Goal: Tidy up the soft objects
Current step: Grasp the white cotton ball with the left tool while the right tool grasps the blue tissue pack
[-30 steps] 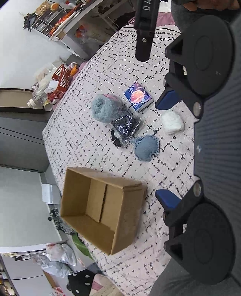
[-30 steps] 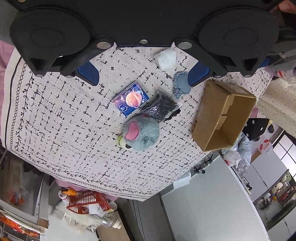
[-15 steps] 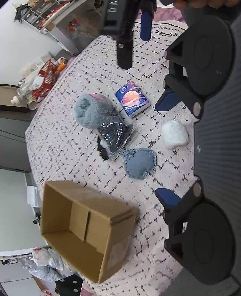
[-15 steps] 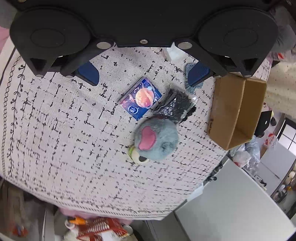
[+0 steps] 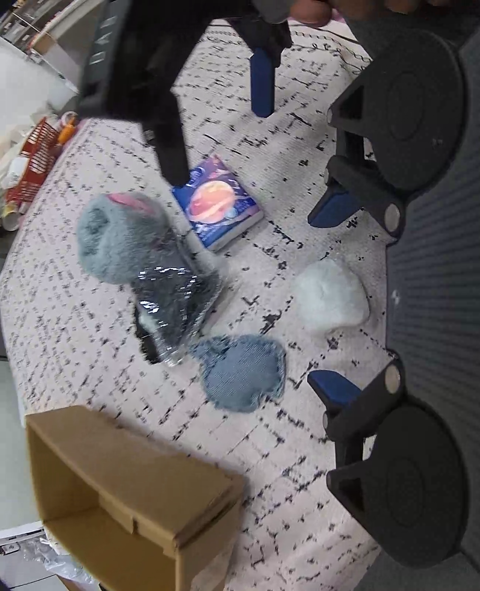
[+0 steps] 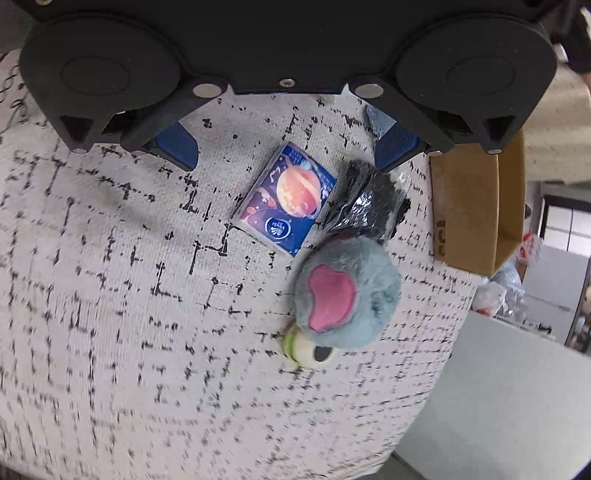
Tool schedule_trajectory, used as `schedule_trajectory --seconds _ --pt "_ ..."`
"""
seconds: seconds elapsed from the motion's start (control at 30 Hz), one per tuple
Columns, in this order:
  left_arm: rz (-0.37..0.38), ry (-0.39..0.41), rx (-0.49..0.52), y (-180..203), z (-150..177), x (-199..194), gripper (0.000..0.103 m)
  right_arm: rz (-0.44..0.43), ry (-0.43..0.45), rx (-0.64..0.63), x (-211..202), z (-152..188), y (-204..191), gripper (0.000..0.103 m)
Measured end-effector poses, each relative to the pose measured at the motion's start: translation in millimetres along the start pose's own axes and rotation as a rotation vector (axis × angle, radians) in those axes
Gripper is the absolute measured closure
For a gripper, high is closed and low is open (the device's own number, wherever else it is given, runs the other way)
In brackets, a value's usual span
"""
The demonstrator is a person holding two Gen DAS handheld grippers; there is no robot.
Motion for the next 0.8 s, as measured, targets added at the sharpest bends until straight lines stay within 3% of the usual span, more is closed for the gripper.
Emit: schedule_trajectory --seconds 0.17,0.27,0.6,0.7,0.77,0.8 --pt "0.002 -0.054 -0.015 2.6 3.2 18.0 0.040 -0.017 0.000 0.053 13.9 -6.3 8.7 0.002" --pt "-0.008 -0.056 -0.030 1.8 2.3 22.3 0.055 -0.012 -0.008 0.069 21.9 -8.5 13.0 0.013" --pt "0.000 -0.032 -0.071 -2.7 -9.7 25.9 0.057 0.002 0.020 0.071 33.3 -13.9 16.4 0.019" --pt "0.006 -0.029 -0.076 -3.5 -10.4 26.2 0.057 0.023 0.028 0.050 37.3 -16.4 14.7 0.031" --pt "0.014 -0.029 -0.081 -4.5 -11.4 26.3 0.057 0.031 0.038 0.033 39.0 -18.4 12.9 0.053" --pt "0.016 -0.026 -0.081 -4.7 -11.9 25.0 0.057 0.022 0.042 0.038 38.7 -18.5 13.4 0.056"
Point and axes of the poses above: each gripper's, at about its wrist camera, not at the fingertips, and x roughly the way its jaws point, y to its right, z to its underside, the point moved 6 cm from there along x, roughly the way its jaws point, and after that the axes turned 14 degrees about -z, right-handed, at the moved point
